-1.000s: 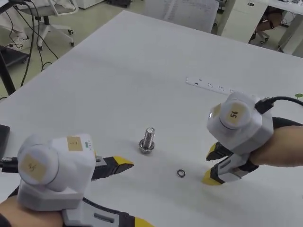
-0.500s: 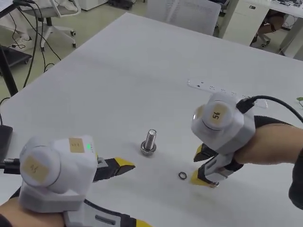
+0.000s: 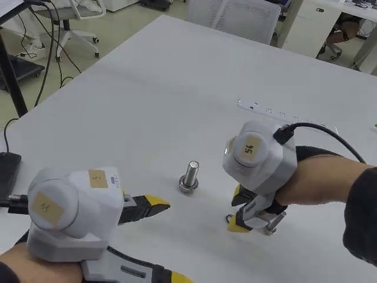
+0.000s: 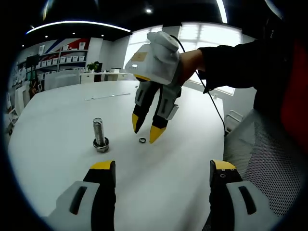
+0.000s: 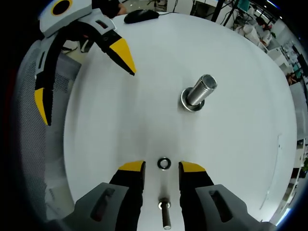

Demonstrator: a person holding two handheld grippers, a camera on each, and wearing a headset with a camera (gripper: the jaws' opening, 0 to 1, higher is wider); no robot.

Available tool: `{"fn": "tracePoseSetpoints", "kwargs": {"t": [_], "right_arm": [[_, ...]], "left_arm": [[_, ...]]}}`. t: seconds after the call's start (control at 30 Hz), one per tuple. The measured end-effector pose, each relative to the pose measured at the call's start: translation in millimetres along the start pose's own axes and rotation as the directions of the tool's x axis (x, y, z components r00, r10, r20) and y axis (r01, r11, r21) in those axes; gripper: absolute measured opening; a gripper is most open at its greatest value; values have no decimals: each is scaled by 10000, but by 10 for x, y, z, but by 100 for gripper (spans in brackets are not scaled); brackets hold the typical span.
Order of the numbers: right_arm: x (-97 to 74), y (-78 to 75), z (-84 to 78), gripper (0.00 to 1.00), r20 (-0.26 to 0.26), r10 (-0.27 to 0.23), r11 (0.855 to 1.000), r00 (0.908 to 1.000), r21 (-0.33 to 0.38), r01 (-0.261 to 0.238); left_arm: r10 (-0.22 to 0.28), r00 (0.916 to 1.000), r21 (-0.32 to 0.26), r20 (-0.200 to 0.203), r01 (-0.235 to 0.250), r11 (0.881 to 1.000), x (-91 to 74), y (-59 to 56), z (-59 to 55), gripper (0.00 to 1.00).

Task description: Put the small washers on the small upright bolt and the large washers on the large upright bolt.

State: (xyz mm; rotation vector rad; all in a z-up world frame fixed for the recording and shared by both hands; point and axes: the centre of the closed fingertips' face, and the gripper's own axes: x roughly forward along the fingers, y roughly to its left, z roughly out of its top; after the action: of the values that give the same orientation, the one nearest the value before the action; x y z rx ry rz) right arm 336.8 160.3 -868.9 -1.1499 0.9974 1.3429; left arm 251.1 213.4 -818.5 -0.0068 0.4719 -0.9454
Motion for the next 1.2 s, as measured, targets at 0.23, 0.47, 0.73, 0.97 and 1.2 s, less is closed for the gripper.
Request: {"fn": "tracePoseSetpoints", "kwargs": {"t": [0.23, 0.47, 0.73, 0.97, 1.2], "right_arm": [[44, -8, -18, 27, -153, 31, 10000, 9999, -92, -32], [74, -13, -38, 25, -244, 56, 9999, 9997, -150, -60], [85, -1, -48, 22, -258, 132, 9998, 9996, -167, -136], [91, 20, -50, 21, -224, 264, 9997, 9994, 2, -264], [92, 14, -87, 18, -308, 238, 9997, 9992, -55, -240]], "left_arm": [[33, 10000, -32, 35, -33, 10000, -2, 9, 6, 80], [61, 10000, -65, 75, -60, 10000, -5, 23, 16, 80], [77, 9999, -86, 99, -77, 9999, -7, 32, 16, 80], [64, 9999, -83, 94, -63, 9999, -8, 25, 11, 80], [46, 10000, -79, 68, -45, 10000, -7, 11, -8, 80]]}}
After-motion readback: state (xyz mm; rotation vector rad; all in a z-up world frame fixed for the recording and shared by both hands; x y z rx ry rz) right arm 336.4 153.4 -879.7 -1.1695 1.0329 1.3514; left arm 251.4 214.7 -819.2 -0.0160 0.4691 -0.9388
